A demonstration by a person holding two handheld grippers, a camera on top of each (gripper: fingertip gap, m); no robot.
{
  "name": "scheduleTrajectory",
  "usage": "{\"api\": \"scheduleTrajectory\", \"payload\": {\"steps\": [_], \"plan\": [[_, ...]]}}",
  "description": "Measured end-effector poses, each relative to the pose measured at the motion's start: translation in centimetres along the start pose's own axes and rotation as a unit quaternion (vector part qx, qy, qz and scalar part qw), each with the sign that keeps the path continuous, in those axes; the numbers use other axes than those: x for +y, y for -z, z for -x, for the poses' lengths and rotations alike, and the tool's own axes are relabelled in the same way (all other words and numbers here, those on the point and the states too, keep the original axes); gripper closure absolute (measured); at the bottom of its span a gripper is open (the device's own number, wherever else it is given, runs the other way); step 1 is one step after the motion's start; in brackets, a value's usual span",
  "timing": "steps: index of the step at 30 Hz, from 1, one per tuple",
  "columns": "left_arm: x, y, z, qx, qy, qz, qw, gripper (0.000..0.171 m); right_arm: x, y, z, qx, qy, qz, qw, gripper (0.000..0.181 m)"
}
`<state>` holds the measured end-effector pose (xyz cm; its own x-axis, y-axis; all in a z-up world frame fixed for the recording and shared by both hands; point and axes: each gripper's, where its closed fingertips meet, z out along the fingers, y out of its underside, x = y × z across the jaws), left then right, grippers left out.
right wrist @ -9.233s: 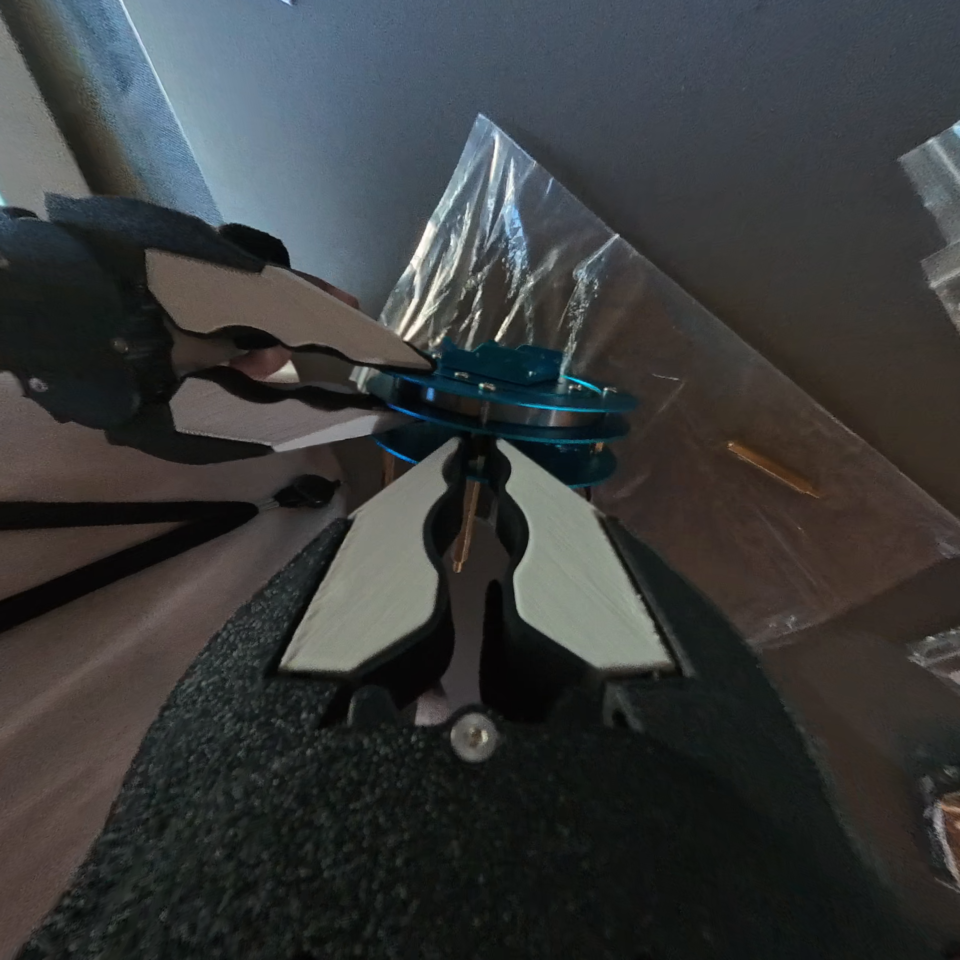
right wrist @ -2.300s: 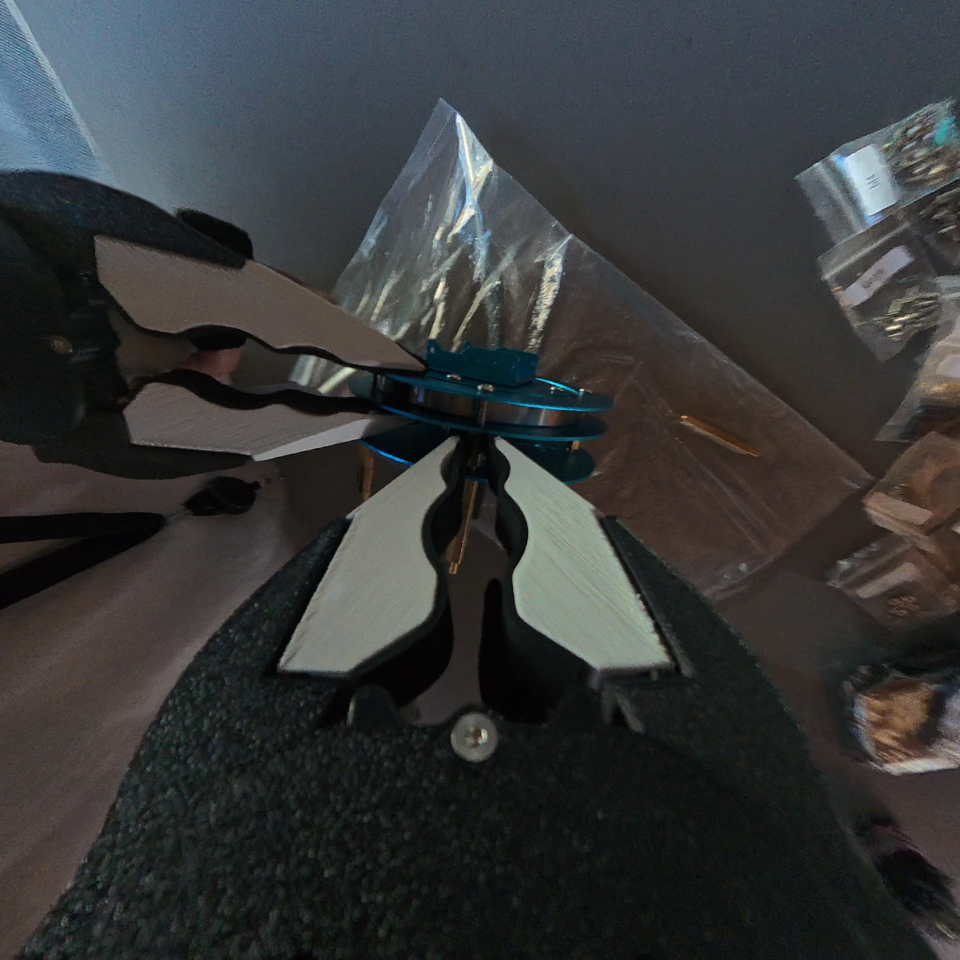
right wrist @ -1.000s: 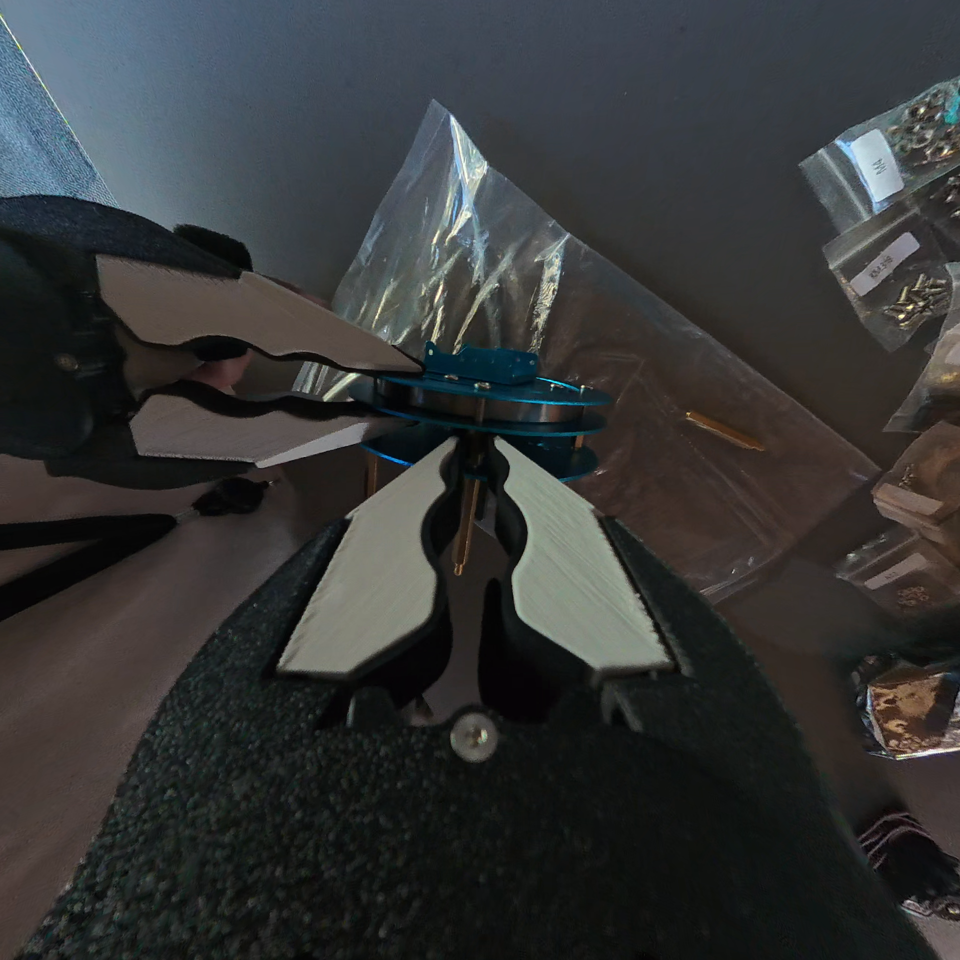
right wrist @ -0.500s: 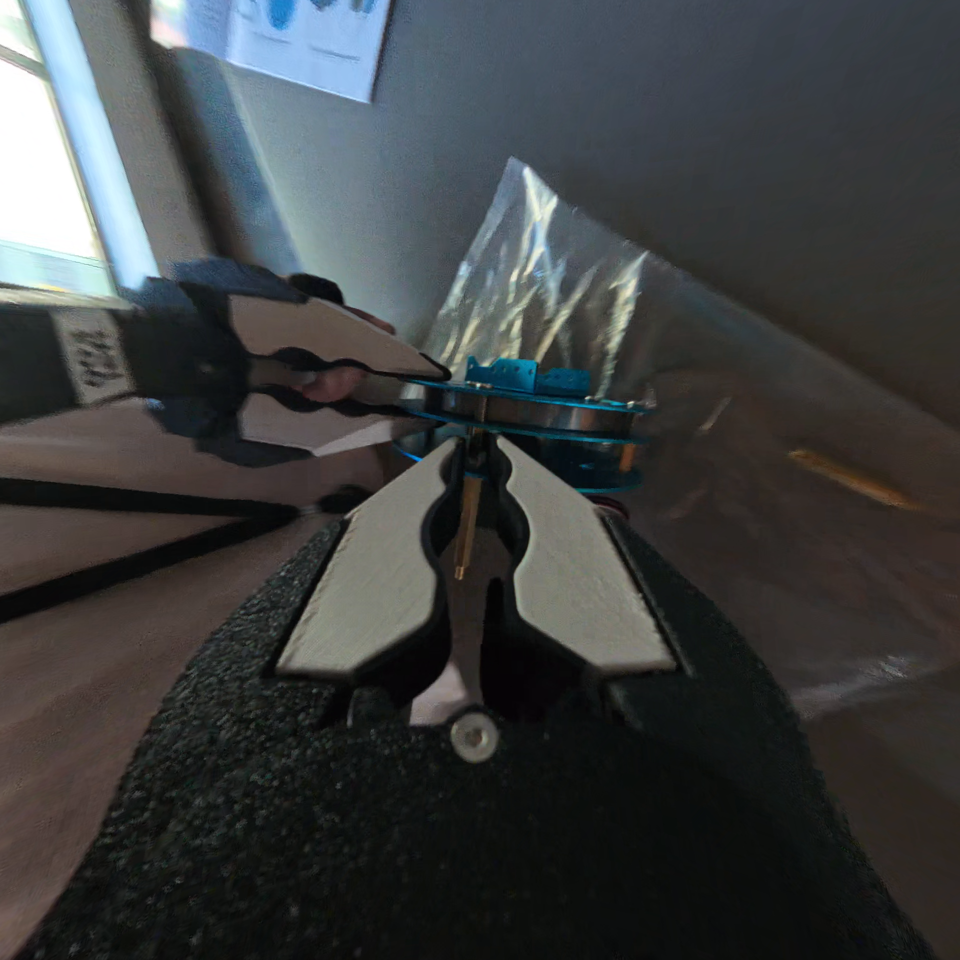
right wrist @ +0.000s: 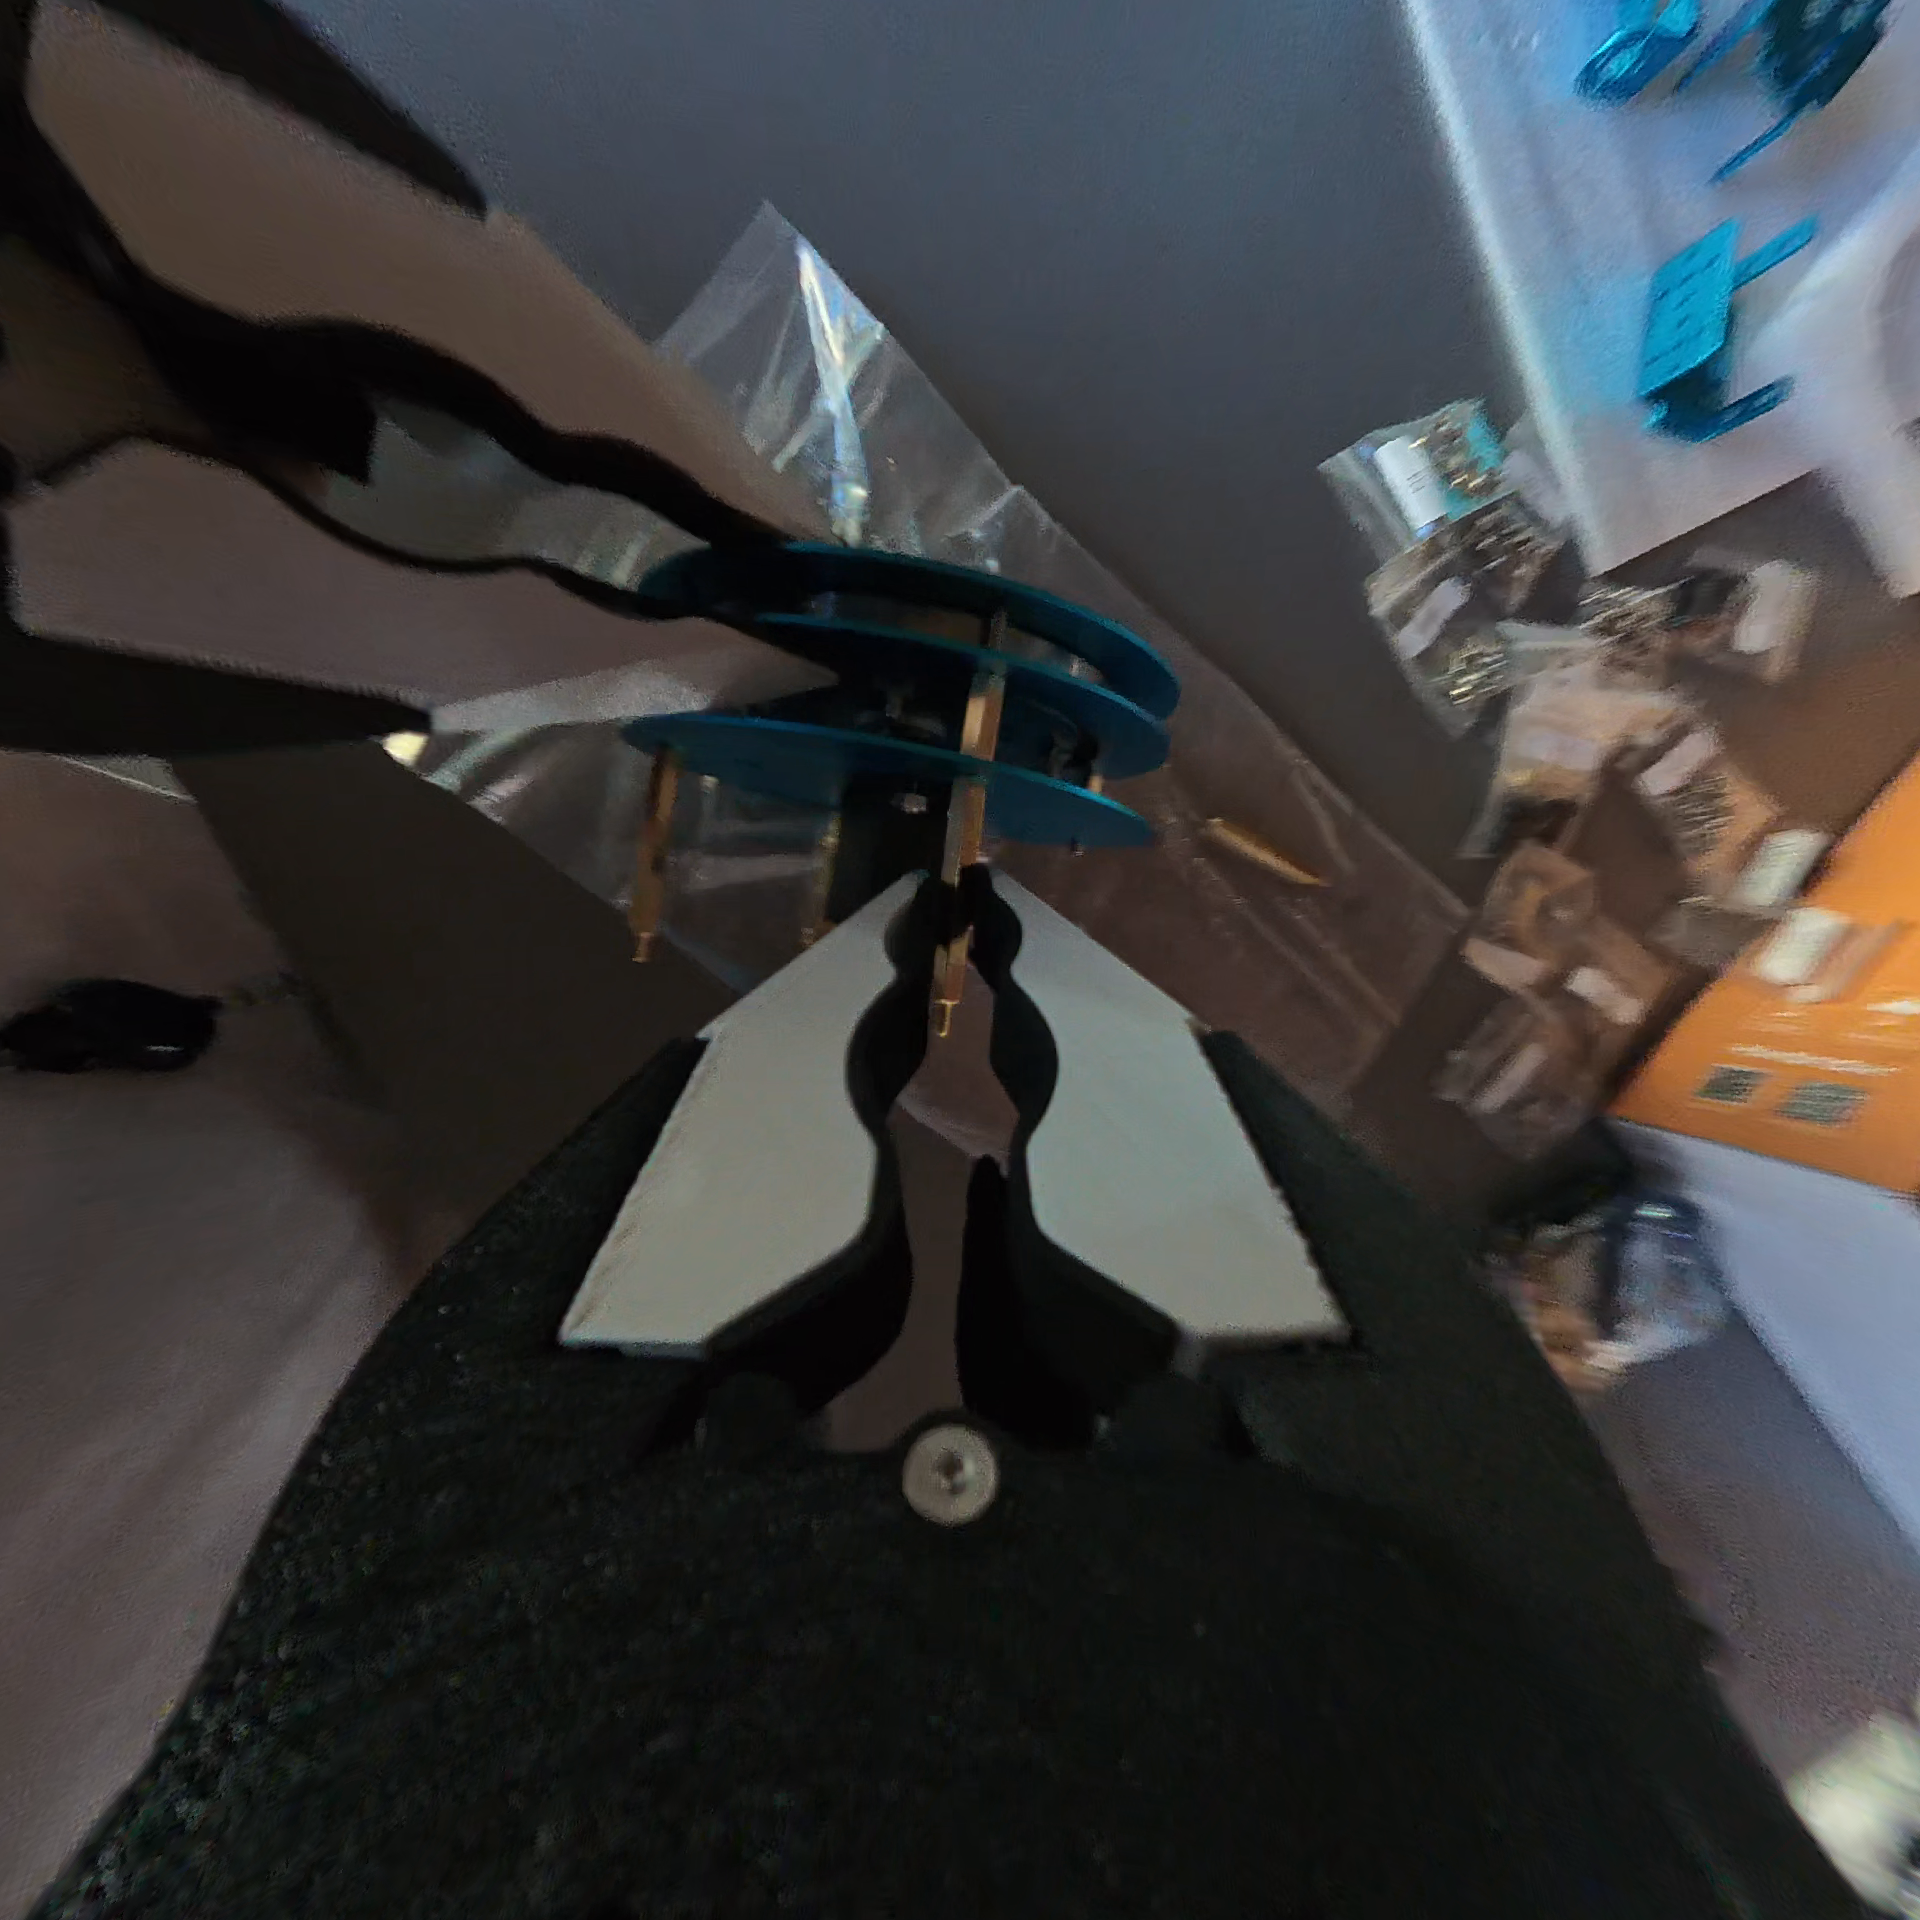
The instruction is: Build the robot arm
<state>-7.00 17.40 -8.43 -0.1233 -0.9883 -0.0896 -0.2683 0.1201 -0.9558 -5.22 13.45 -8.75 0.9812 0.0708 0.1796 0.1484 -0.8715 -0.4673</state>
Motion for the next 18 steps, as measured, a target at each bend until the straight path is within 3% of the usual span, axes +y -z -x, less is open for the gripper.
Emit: {"api": "scheduleTrajectory", "payload": {"steps": [3,6,9,11,13,15,16,18], "plan": [[0.1,0.0,-0.1,-0.003,0.001,-0.007,1.000,0.159,-0.1,0.1,0.7,-0.168,-0.141,-0.018,0.975,0.178],[0.1,0.0,-0.2,-0.004,0.002,-0.011,1.000,0.159,-0.3,0.5,1.2,-0.356,-0.283,-0.022,0.890,0.178],[0.2,0.1,-0.1,-0.001,0.006,-0.012,1.000,0.159,-0.6,0.8,1.5,-0.466,-0.352,-0.021,0.811,0.178],[0.3,0.2,0.0,-0.002,0.005,-0.012,1.000,0.159,-0.8,0.8,1.6,-0.491,-0.367,-0.024,0.790,0.178],[0.3,0.2,0.0,-0.003,0.005,-0.009,1.000,0.159,-0.7,0.6,1.5,-0.437,-0.301,-0.035,0.847,0.177],[0.3,0.2,0.0,0.002,0.008,-0.004,1.000,0.159,-0.1,0.0,0.8,-0.312,-0.200,-0.033,0.928,0.161],[0.3,0.2,0.0,0.003,0.009,-0.003,1.000,0.159,0.1,-0.1,0.5,-0.255,-0.146,-0.029,0.955,0.157],[0.3,0.1,-0.1,0.003,0.006,-0.002,1.000,0.159,0.2,0.0,0.9,-0.182,-0.065,-0.022,0.981,0.170]]}}
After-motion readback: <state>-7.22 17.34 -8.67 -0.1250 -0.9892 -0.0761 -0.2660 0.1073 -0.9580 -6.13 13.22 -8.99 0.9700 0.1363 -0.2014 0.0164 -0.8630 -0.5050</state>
